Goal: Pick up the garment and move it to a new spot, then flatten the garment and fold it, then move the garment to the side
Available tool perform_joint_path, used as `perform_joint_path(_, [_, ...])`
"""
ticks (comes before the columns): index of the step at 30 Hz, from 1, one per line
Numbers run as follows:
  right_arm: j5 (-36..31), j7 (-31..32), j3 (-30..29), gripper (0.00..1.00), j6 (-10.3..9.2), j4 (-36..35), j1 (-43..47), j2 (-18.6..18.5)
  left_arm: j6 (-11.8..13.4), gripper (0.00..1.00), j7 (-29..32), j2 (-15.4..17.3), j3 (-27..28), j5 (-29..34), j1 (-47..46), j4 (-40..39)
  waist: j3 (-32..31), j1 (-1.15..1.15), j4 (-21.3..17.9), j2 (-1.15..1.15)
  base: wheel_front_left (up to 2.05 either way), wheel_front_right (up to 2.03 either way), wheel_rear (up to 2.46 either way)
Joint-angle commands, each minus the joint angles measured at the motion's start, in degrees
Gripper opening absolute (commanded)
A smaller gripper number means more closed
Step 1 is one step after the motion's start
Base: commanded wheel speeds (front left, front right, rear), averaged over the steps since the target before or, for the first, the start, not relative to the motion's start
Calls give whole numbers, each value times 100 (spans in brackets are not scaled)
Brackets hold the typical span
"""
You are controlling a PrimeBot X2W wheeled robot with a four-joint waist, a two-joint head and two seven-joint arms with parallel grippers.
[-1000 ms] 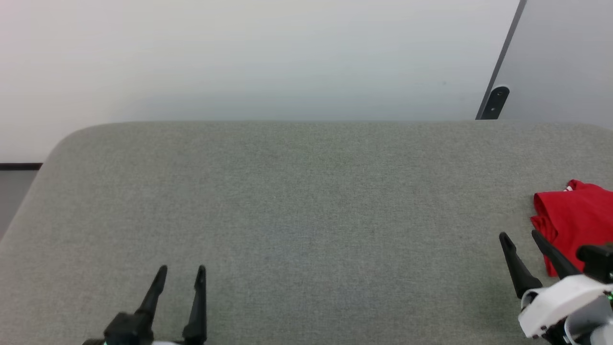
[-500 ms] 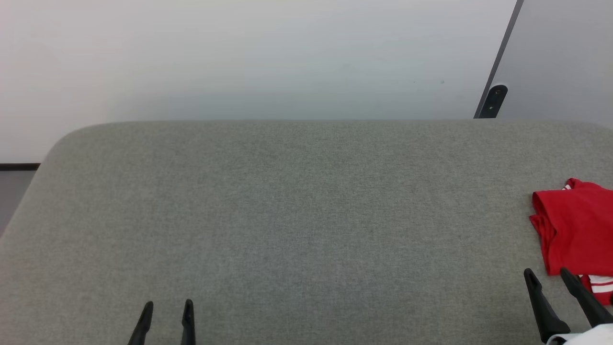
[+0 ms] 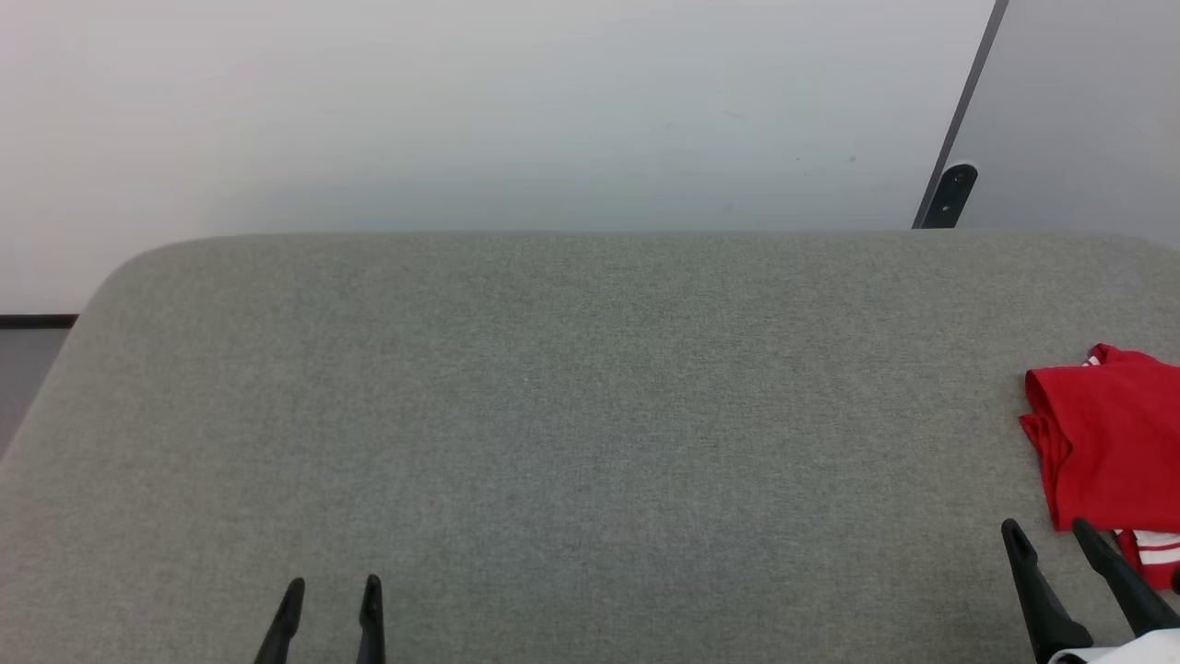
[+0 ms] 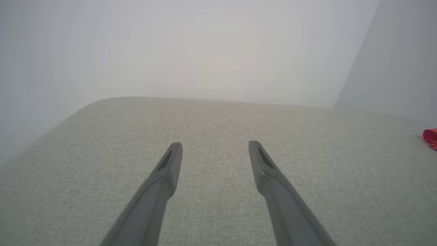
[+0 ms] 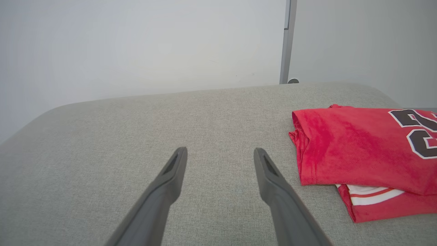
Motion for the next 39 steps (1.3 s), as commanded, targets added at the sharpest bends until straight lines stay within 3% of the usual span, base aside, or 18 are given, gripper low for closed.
perform_joint_path(1, [-46, 8, -24, 100, -7, -48, 49, 24, 51, 100, 10, 17, -3, 8, -29, -17, 2, 0, -1, 0, 0, 0, 0])
perform_joint_path(16, [-1, 115, 32, 100, -7, -199, 46, 130, 200, 100, 27, 15, 5, -30, -204, -45, 52, 0, -37, 0, 0, 0, 0])
perform_joint_path(17, [5, 115, 32, 0, 0, -156, 43, 119, 188, 0, 47, -9, -14, -43, -148, -9, 49, 0, -35, 0, 0, 0, 0])
perform_joint_path(21, [59, 116, 65, 0, 0, 70, 41, 210, 182, 0, 65, -54, -40, -115, -92, 183, 49, 0, -35, 0, 0, 0, 0])
perform_joint_path(39, [1668, 28, -17, 0, -1, 593, -358, 378, -5, 0, 507, -73, 86, -2063, -558, 516, 54, 0, -13, 0, 0, 0, 0])
